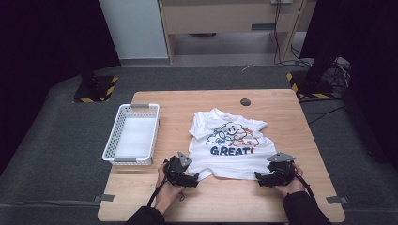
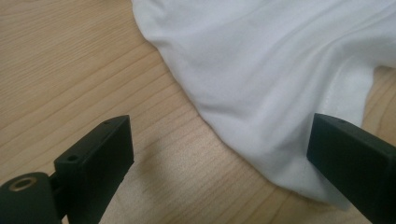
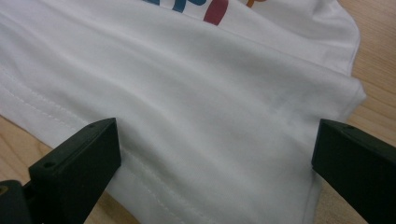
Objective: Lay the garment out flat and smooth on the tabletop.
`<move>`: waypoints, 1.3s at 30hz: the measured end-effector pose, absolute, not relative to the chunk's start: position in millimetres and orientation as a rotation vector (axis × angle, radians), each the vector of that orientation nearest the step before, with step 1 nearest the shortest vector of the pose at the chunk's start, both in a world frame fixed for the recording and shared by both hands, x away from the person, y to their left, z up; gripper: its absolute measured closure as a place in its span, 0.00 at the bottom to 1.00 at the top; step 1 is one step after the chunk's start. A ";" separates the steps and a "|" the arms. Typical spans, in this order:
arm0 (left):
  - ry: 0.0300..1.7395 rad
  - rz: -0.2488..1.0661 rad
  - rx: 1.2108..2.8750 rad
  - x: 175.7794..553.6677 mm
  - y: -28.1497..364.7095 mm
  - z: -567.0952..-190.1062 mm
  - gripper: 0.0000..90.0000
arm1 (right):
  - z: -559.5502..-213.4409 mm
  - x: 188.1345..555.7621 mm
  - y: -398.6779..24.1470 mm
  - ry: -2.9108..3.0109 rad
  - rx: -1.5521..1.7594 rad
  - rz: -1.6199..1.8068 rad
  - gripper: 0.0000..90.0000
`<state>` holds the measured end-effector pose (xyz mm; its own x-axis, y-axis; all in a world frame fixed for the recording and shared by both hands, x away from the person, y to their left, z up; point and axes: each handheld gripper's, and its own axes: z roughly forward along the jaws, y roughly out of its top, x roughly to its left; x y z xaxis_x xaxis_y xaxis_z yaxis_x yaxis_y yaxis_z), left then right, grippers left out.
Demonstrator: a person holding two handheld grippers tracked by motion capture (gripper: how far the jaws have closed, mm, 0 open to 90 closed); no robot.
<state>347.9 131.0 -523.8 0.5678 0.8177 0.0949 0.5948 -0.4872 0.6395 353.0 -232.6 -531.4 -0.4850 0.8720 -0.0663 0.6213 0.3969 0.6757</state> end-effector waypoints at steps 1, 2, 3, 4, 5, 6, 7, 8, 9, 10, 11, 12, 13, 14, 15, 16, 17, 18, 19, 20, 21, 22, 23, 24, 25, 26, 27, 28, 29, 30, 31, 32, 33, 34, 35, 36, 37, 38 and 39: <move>1.124 0.524 2.249 346.7 132.2 -523.9 0.07 | -531.3 352.0 -233.0 2.251 1.282 0.825 0.01; 1.124 0.518 2.253 345.6 133.4 -523.7 0.07 | -531.2 351.0 -233.6 2.255 1.277 0.822 0.02; 1.123 0.517 2.257 344.4 134.5 -523.5 0.07 | -531.3 350.2 -234.3 2.258 1.273 0.825 0.02; 1.120 0.518 2.262 343.2 135.6 -523.2 0.07 | -531.2 349.2 -235.0 2.261 1.272 0.826 0.02; 1.118 0.519 2.263 342.0 136.5 -523.1 0.07 | -531.2 348.4 -235.9 2.263 1.266 0.824 0.02; 1.116 0.518 2.268 341.1 137.5 -522.8 0.07 | -531.2 347.4 -236.3 2.266 1.267 0.826 0.02; 1.117 0.514 2.270 340.1 138.3 -522.7 0.07 | -531.1 346.2 -236.6 2.269 1.264 0.826 0.02; 1.117 0.506 2.275 339.3 138.8 -522.4 0.07 | -530.9 345.0 -236.6 2.271 1.261 0.824 0.02; 1.118 0.499 2.281 338.3 139.0 -522.0 0.07 | -530.7 343.9 -236.7 2.275 1.252 0.822 0.02; 1.114 0.501 2.286 337.1 138.9 -521.7 0.07 | -530.5 342.7 -236.5 2.277 1.248 0.820 0.02; 1.109 0.509 2.292 335.7 138.6 -521.3 0.07 | -530.5 341.6 -236.3 2.281 1.240 0.820 0.02; 1.101 0.516 2.299 334.4 138.3 -521.0 0.07 | -530.3 340.4 -236.1 2.287 1.236 0.819 0.02; 1.099 0.519 2.303 333.0 138.0 -520.7 0.07 | -530.3 339.1 -235.6 2.290 1.233 0.820 0.02; 1.098 0.521 2.306 331.2 137.8 -520.5 0.07 | -530.2 337.9 -235.6 2.296 1.226 0.821 0.02; 1.097 0.522 2.311 329.0 137.9 -520.2 0.07 | -530.1 336.5 -235.5 2.303 1.225 0.822 0.02; 1.093 0.521 2.316 326.6 138.2 -519.9 0.07 | -530.2 335.1 -235.5 2.310 1.219 0.825 0.02; 1.089 0.519 2.322 323.9 138.6 -519.6 0.07 | -530.1 333.5 -235.4 2.317 1.216 0.827 0.02; 1.085 0.519 2.326 321.0 139.1 -519.5 0.07 | -530.1 332.1 -235.4 2.324 1.212 0.830 0.02; 1.081 0.513 2.330 318.0 139.6 -519.3 0.07 | -530.2 330.5 -235.4 2.332 1.206 0.833 0.02; 1.075 0.504 2.337 315.3 140.2 -519.2 0.07 | -530.3 329.0 -235.0 2.338 1.210 0.836 0.02; 1.074 0.497 2.339 312.5 140.7 -519.2 0.07 | -530.3 327.9 -234.7 2.344 1.207 0.839 0.02; 1.072 0.496 2.342 310.0 141.2 -519.1 0.07 | -530.3 327.1 -234.3 2.349 1.204 0.839 0.02; 1.070 0.495 2.344 307.8 141.5 -519.0 0.07 | -530.3 326.4 -233.8 2.354 1.203 0.840 0.01; 1.070 0.494 2.346 305.8 142.0 -518.9 0.07 | -530.5 325.6 -232.9 2.358 1.208 0.845 0.01; 1.070 0.491 2.352 304.1 142.7 -518.6 0.07 | -530.6 324.8 -232.6 2.367 1.204 0.849 0.01; 1.071 0.490 2.352 302.5 143.2 -518.5 0.06 | -530.8 323.9 -232.0 2.373 1.206 0.855 0.01; 1.072 0.488 2.355 301.2 144.0 -518.4 0.06 | -531.1 322.9 -231.5 2.376 1.209 0.860 0.01; 1.075 0.486 2.355 300.0 145.0 -518.4 0.06 | -531.1 322.0 -231.3 2.382 1.208 0.863 0.01; 1.077 0.482 2.355 299.1 146.0 -518.5 0.06 | -531.2 321.0 -231.4 2.388 1.208 0.865 0.01; 1.079 0.478 2.355 298.3 146.9 -518.5 0.06 | -531.4 319.7 -231.4 2.392 1.208 0.868 0.01; 1.083 0.475 2.352 297.5 147.8 -518.6 0.06 | -531.3 318.3 -231.3 2.399 1.204 0.870 0.01; 1.085 0.472 2.351 296.9 148.5 -518.7 0.06 | -531.3 316.8 -231.1 2.404 1.203 0.871 0.01; 1.089 0.470 2.352 296.3 149.2 -518.5 0.06 | -531.2 315.6 -231.0 2.409 1.197 0.871 0.01; 1.090 0.468 2.353 295.7 149.9 -518.5 0.06 | -531.3 314.4 -230.7 2.410 1.195 0.872 0.01; 1.090 0.466 2.353 295.0 150.6 -518.5 0.06 | -531.3 313.4 -230.6 2.414 1.192 0.874 0.01; 1.091 0.465 2.350 294.4 151.1 -518.8 0.06 | -531.1 312.6 -230.6 2.418 1.187 0.872 0.01; 1.090 0.464 2.350 293.8 151.7 -518.8 0.06 | -531.2 311.8 -230.3 2.420 1.188 0.874 0.01; 1.090 0.465 2.349 293.0 152.0 -518.8 0.06 | -530.9 310.7 -230.0 2.424 1.188 0.872 0.01; 1.090 0.466 2.349 292.4 152.3 -518.8 0.06 | -530.8 309.4 -229.4 2.427 1.184 0.869 0.01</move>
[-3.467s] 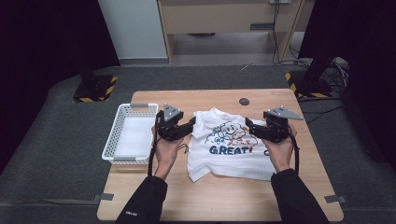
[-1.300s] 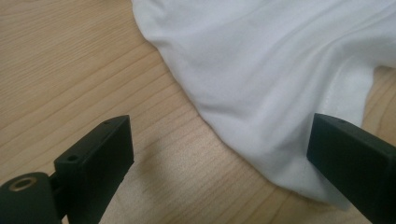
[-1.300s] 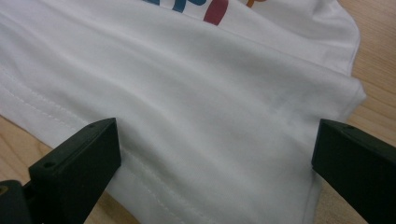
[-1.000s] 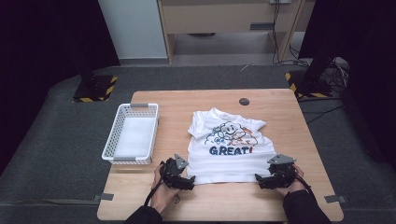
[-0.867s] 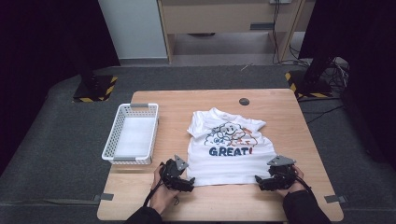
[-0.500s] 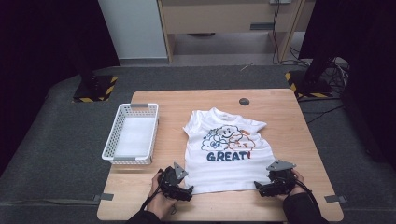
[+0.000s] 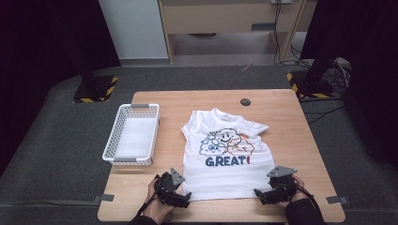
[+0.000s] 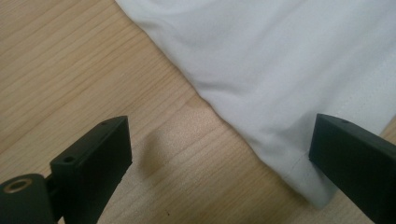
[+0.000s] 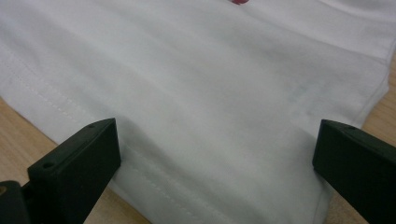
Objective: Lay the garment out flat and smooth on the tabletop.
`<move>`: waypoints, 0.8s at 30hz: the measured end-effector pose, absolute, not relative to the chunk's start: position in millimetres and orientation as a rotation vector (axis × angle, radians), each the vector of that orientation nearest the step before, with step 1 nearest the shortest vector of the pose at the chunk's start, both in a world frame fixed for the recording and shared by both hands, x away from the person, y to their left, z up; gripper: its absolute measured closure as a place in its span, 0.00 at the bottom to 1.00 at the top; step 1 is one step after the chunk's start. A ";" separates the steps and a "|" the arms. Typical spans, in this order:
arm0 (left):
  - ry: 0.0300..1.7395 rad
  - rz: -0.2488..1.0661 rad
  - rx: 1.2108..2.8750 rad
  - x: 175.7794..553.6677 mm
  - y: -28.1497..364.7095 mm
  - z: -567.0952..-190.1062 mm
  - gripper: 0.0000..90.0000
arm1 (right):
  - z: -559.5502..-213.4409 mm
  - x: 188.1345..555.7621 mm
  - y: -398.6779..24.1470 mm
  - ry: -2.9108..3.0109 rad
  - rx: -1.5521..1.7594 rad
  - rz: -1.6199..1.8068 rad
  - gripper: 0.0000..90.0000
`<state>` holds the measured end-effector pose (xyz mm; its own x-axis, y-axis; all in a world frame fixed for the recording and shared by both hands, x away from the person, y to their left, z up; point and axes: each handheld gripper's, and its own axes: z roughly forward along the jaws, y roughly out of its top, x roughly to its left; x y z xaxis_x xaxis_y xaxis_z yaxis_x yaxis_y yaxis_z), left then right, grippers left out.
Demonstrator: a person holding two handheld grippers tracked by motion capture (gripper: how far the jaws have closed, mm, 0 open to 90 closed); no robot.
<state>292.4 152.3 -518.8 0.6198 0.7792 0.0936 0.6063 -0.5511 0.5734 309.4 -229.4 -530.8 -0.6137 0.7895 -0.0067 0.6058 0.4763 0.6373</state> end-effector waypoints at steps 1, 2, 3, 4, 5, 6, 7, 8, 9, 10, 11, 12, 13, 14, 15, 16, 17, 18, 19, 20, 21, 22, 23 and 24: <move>1.090 0.466 2.351 292.0 152.4 -518.6 0.06 | -530.6 307.9 -228.7 2.432 1.181 0.868 0.01; 1.089 0.467 2.354 291.8 152.4 -518.5 0.06 | -530.5 306.6 -228.3 2.438 1.176 0.869 0.01; 1.088 0.469 2.355 291.8 152.2 -518.3 0.06 | -530.4 305.4 -227.5 2.442 1.180 0.870 0.01; 1.083 0.472 2.358 291.9 151.8 -518.2 0.06 | -530.3 304.8 -227.0 2.445 1.181 0.870 0.02; 1.079 0.470 2.362 292.0 151.5 -517.8 0.06 | -529.7 304.8 -226.6 2.444 1.181 0.867 0.02; 1.078 0.467 2.364 292.1 151.3 -517.3 0.06 | -529.2 305.1 -226.2 2.439 1.174 0.866 0.02; 1.077 0.467 2.364 292.3 151.5 -516.7 0.06 | -528.3 305.3 -225.9 2.433 1.171 0.865 0.02; 1.077 0.466 2.357 292.5 151.8 -516.0 0.06 | -527.1 305.5 -225.9 2.427 1.172 0.871 0.02; 1.082 0.464 2.345 293.0 152.4 -515.2 0.06 | -525.7 305.8 -226.0 2.416 1.173 0.882 0.02; 1.090 0.458 2.328 294.0 153.3 -513.9 0.06 | -524.1 306.3 -226.3 2.403 1.170 0.895 0.02; 1.094 0.456 2.308 295.4 154.4 -512.5 0.06 | -522.3 306.7 -226.5 2.389 1.176 0.910 0.02; 1.099 0.453 2.285 297.0 155.3 -511.0 0.06 | -520.6 307.3 -226.7 2.377 1.180 0.924 0.03; 1.104 0.452 2.262 298.7 156.1 -509.8 0.06 | -519.4 308.4 -227.0 2.365 1.179 0.937 0.03; 1.105 0.455 2.242 300.7 156.8 -508.7 0.06 | -518.4 309.6 -227.0 2.352 1.183 0.950 0.03; 1.107 0.458 2.221 303.2 157.3 -508.1 0.07 | -517.4 311.2 -227.0 2.341 1.184 0.961 0.03; 1.108 0.459 2.203 306.5 157.7 -507.8 0.07 | -516.6 313.1 -226.8 2.329 1.186 0.975 0.03; 1.115 0.455 2.182 310.2 157.9 -508.1 0.07 | -515.7 315.3 -226.4 2.318 1.191 0.989 0.03; 1.125 0.451 2.157 314.5 157.8 -508.8 0.07 | -515.2 317.8 -225.8 2.306 1.195 1.004 0.03; 1.137 0.441 2.141 319.1 157.8 -509.3 0.07 | -515.0 320.7 -225.0 2.296 1.203 1.017 0.03; 1.147 0.433 2.126 323.6 157.7 -510.1 0.07 | -515.0 324.2 -224.1 2.287 1.213 1.028 0.03; 1.155 0.428 2.113 327.6 157.5 -510.9 0.07 | -515.5 328.0 -223.2 2.279 1.220 1.035 0.03; 1.163 0.422 2.104 330.8 157.5 -511.6 0.07 | -516.2 332.0 -222.0 2.276 1.232 1.033 0.03; 1.170 0.413 2.098 333.1 157.7 -512.3 0.08 | -517.5 336.2 -220.7 2.276 1.240 1.025 0.03; 1.177 0.410 2.097 334.7 157.8 -513.1 0.08 | -519.0 339.9 -219.4 2.281 1.249 1.009 0.03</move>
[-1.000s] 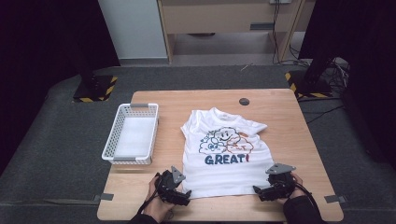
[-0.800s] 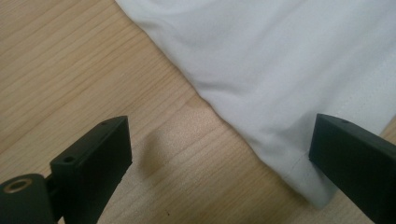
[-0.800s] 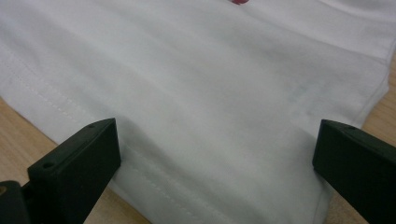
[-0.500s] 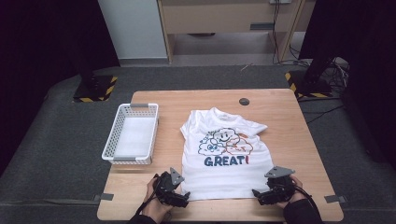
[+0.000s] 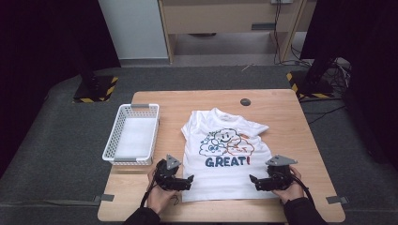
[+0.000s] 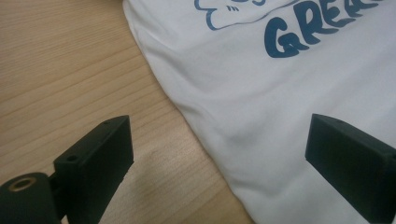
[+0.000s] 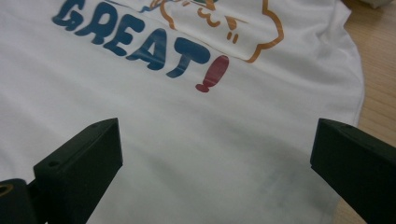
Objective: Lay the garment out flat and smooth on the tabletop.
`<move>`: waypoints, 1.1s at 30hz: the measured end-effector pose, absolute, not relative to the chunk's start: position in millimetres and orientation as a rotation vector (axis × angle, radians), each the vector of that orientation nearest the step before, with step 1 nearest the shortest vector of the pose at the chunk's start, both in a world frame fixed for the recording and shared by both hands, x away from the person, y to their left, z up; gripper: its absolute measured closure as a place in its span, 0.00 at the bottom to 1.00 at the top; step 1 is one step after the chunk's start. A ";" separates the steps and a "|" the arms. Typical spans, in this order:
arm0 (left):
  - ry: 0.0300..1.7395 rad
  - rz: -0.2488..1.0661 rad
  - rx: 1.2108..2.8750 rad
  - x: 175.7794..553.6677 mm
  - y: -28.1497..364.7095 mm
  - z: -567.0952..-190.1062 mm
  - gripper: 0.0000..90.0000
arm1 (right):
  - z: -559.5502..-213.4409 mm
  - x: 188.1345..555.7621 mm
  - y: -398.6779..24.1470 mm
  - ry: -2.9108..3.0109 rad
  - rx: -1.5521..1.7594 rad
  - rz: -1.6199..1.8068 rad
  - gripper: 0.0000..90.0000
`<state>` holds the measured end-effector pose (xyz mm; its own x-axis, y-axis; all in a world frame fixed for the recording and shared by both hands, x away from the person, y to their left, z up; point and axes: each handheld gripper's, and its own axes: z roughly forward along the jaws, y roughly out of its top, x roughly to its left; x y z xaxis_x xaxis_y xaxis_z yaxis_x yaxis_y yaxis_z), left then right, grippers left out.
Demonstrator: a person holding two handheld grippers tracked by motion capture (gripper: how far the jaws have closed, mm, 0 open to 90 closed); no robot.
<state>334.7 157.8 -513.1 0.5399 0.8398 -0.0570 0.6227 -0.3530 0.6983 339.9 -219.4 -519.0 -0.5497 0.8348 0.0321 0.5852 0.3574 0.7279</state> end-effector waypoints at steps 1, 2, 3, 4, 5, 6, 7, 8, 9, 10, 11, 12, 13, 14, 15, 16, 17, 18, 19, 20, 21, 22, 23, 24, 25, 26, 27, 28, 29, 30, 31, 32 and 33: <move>1.183 0.413 2.094 335.7 157.6 -513.8 0.08 | -520.6 343.0 -218.1 2.284 1.261 0.991 0.03; 1.184 0.414 2.095 336.5 157.6 -514.1 0.08 | -522.1 345.4 -217.1 2.286 1.269 0.972 0.03; 1.183 0.416 2.093 337.3 157.5 -514.3 0.08 | -523.2 347.0 -216.3 2.285 1.275 0.956 0.04; 1.181 0.419 2.090 338.2 157.3 -514.5 0.08 | -523.9 348.4 -215.9 2.280 1.275 0.946 0.04; 1.182 0.425 2.087 339.3 156.6 -515.2 0.08 | -524.0 349.6 -215.2 2.276 1.285 0.939 0.04; 1.182 0.427 2.092 340.9 155.9 -516.1 0.08 | -524.0 351.0 -214.8 2.273 1.292 0.940 0.04; 1.183 0.429 2.100 342.4 155.0 -517.3 0.08 | -524.2 352.3 -214.3 2.270 1.299 0.945 0.04; 1.183 0.434 2.111 343.6 154.0 -518.5 0.08 | -524.5 353.5 -213.7 2.268 1.308 0.949 0.05; 1.183 0.436 2.125 344.5 152.8 -519.7 0.08 | -525.0 354.8 -213.1 2.271 1.313 0.948 0.05; 1.181 0.441 2.141 344.8 151.8 -520.8 0.08 | -525.7 355.7 -212.2 2.272 1.318 0.944 0.05; 1.178 0.445 2.157 344.5 150.7 -521.7 0.08 | -526.7 356.3 -211.7 2.277 1.318 0.936 0.05; 1.172 0.455 2.174 343.6 149.8 -522.0 0.08 | -527.7 356.6 -211.0 2.286 1.320 0.928 0.05; 1.169 0.467 2.184 342.6 148.7 -522.4 0.08 | -528.5 356.6 -210.4 2.295 1.315 0.919 0.05; 1.164 0.475 2.199 342.0 147.8 -522.8 0.09 | -529.2 356.1 -209.7 2.303 1.308 0.910 0.05; 1.164 0.479 2.210 341.5 146.7 -523.5 0.09 | -529.7 355.4 -208.9 2.309 1.306 0.906 0.05; 1.163 0.483 2.226 341.2 145.7 -524.5 0.09 | -530.4 355.0 -208.2 2.315 1.298 0.897 0.05; 1.162 0.485 2.228 340.6 145.1 -525.2 0.09 | -531.2 354.7 -207.6 2.324 1.297 0.885 0.05; 1.160 0.485 2.229 340.1 145.1 -525.0 0.09 | -532.3 354.3 -207.1 2.329 1.293 0.879 0.04; 1.158 0.487 2.234 339.5 145.1 -524.7 0.09 | -532.7 353.6 -207.0 2.324 1.284 0.878 0.04; 1.158 0.486 2.235 338.9 145.2 -524.7 0.09 | -532.9 353.0 -207.0 2.322 1.286 0.881 0.04; 1.161 0.482 2.236 338.4 145.6 -524.6 0.09 | -533.2 352.1 -206.9 2.319 1.287 0.885 0.04; 1.165 0.476 2.235 337.9 146.1 -524.6 0.09 | -533.4 351.3 -207.0 2.318 1.286 0.886 0.04; 1.171 0.473 2.234 337.3 146.5 -524.6 0.09 | -533.7 350.4 -207.0 2.316 1.284 0.890 0.04; 1.175 0.469 2.235 336.7 147.0 -524.4 0.09 | -533.8 349.7 -206.9 2.317 1.280 0.889 0.04; 1.177 0.466 2.237 335.9 147.4 -524.3 0.09 | -533.8 349.0 -206.7 2.320 1.278 0.889 0.04; 1.178 0.463 2.239 334.9 147.8 -524.1 0.09 | -534.0 348.1 -206.5 2.318 1.278 0.892 0.03; 1.175 0.461 2.242 334.0 148.2 -524.1 0.09 | -534.4 347.2 -206.5 2.316 1.274 0.897 0.03; 1.175 0.458 2.242 333.0 148.5 -524.1 0.09 | -534.5 346.1 -206.3 2.320 1.272 0.898 0.03; 1.175 0.455 2.244 332.0 149.0 -524.0 0.09 | -534.7 345.0 -206.2 2.324 1.271 0.901 0.02; 1.177 0.454 2.244 330.9 149.2 -524.0 0.09 | -534.9 344.0 -206.3 2.327 1.265 0.904 0.02; 1.178 0.452 2.247 329.7 149.4 -523.8 0.09 | -535.2 342.6 -206.2 2.332 1.261 0.907 0.01; 1.175 0.453 2.251 328.3 149.7 -523.6 0.09 | -535.3 341.1 -206.3 2.338 1.252 0.907 0.01; 1.171 0.455 2.255 326.7 150.0 -523.4 0.09 | -535.4 339.6 -206.2 2.340 1.248 0.907 0.00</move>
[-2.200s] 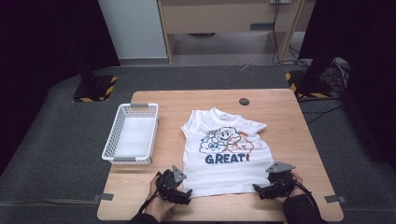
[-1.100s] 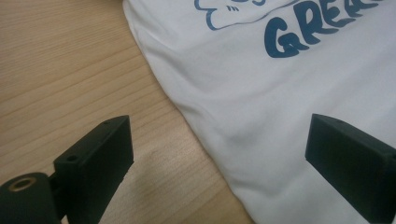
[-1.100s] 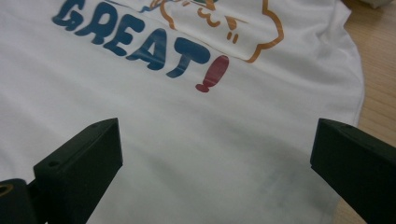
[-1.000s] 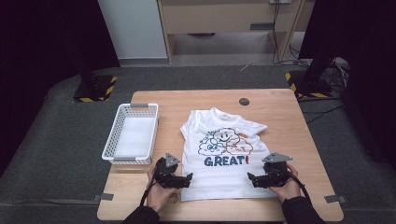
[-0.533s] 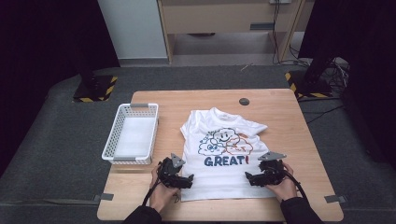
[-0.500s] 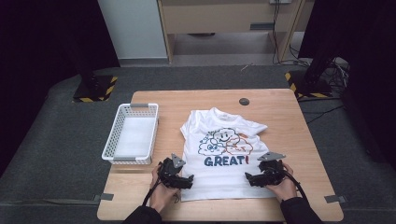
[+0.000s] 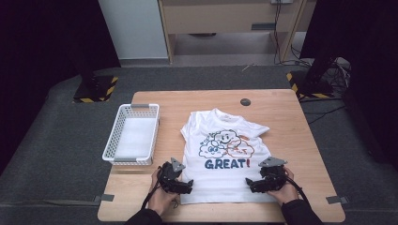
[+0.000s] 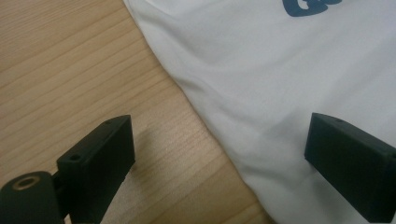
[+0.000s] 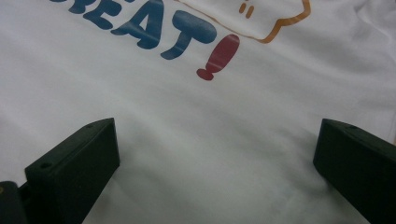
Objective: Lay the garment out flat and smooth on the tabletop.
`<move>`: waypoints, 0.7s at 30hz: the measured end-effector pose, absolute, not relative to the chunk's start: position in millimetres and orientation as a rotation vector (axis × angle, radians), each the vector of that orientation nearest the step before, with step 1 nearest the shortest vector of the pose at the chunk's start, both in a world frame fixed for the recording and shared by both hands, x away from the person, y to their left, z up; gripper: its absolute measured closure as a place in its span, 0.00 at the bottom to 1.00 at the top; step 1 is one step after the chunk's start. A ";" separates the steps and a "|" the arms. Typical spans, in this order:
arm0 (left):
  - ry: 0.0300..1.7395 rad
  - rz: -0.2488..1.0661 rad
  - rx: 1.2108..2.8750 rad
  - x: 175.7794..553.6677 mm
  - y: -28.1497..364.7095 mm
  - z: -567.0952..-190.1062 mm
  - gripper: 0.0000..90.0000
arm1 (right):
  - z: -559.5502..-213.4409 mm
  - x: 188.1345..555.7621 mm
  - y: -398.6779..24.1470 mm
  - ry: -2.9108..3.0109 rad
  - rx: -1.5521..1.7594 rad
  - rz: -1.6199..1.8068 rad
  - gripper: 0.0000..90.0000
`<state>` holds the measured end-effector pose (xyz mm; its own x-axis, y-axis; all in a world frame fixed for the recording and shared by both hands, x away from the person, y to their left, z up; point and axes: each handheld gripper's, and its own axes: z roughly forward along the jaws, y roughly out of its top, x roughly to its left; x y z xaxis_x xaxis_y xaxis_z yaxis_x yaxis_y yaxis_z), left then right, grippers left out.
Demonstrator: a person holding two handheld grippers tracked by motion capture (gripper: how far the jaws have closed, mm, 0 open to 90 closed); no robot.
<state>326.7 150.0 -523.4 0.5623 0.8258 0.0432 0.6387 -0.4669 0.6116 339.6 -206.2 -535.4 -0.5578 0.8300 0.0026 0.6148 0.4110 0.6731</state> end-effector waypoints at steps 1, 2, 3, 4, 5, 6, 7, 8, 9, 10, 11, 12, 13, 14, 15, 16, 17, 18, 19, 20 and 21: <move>1.167 0.456 2.258 325.1 150.3 -523.2 0.09 | -535.3 338.0 -206.1 2.343 1.244 0.905 0.00; 1.162 0.457 2.266 323.6 150.7 -522.9 0.09 | -535.1 336.2 -205.8 2.348 1.243 0.904 0.00; 1.158 0.456 2.268 322.2 151.1 -522.8 0.09 | -535.1 334.4 -205.7 2.352 1.240 0.906 0.00; 1.157 0.454 2.273 321.0 151.6 -522.5 0.08 | -535.0 332.8 -205.7 2.356 1.232 0.905 0.00; 1.156 0.453 2.273 320.0 152.1 -522.6 0.08 | -534.9 331.4 -205.5 2.359 1.230 0.906 0.00; 1.155 0.449 2.277 319.3 152.5 -522.4 0.08 | -534.9 330.3 -205.3 2.360 1.230 0.906 0.01; 1.152 0.448 2.279 319.1 152.8 -522.3 0.08 | -534.5 329.8 -205.2 2.363 1.231 0.905 0.01; 1.148 0.449 2.282 319.1 152.8 -522.1 0.08 | -533.6 329.8 -205.2 2.367 1.232 0.899 0.03; 1.142 0.452 2.287 319.1 152.6 -522.0 0.08 | -532.8 329.8 -205.1 2.366 1.236 0.897 0.04; 1.137 0.452 2.290 319.1 152.3 -521.7 0.08 | -531.9 330.1 -205.1 2.368 1.233 0.897 0.04; 1.134 0.447 2.293 319.4 152.4 -521.5 0.08 | -530.7 330.4 -205.2 2.363 1.231 0.898 0.04; 1.131 0.437 2.296 319.9 152.7 -521.4 0.08 | -528.7 330.3 -205.5 2.353 1.237 0.907 0.05; 1.134 0.423 2.296 320.6 153.5 -521.5 0.08 | -526.3 330.5 -206.4 2.342 1.235 0.921 0.05; 1.143 0.408 2.293 321.4 154.4 -521.6 0.08 | -523.7 330.7 -207.4 2.327 1.234 0.937 0.05; 1.148 0.398 2.290 322.2 155.5 -521.6 0.08 | -521.0 330.8 -208.4 2.312 1.240 0.954 0.05; 1.149 0.394 2.291 323.1 156.6 -521.3 0.08 | -518.6 331.6 -209.7 2.300 1.241 0.968 0.05; 1.152 0.394 2.289 324.0 157.8 -521.0 0.08 | -516.2 332.4 -210.8 2.287 1.247 0.981 0.05; 1.154 0.389 2.284 325.0 159.4 -520.6 0.08 | -514.1 333.6 -212.3 2.273 1.248 0.996 0.05; 1.159 0.381 2.272 325.9 160.8 -520.2 0.08 | -512.0 334.8 -213.7 2.263 1.255 1.005 0.05; 1.163 0.378 2.260 326.7 162.2 -519.8 0.08 | -510.0 336.4 -215.0 2.252 1.257 1.017 0.05; 1.167 0.377 2.250 327.4 163.2 -519.7 0.08 | -508.1 338.0 -216.6 2.242 1.258 1.024 0.06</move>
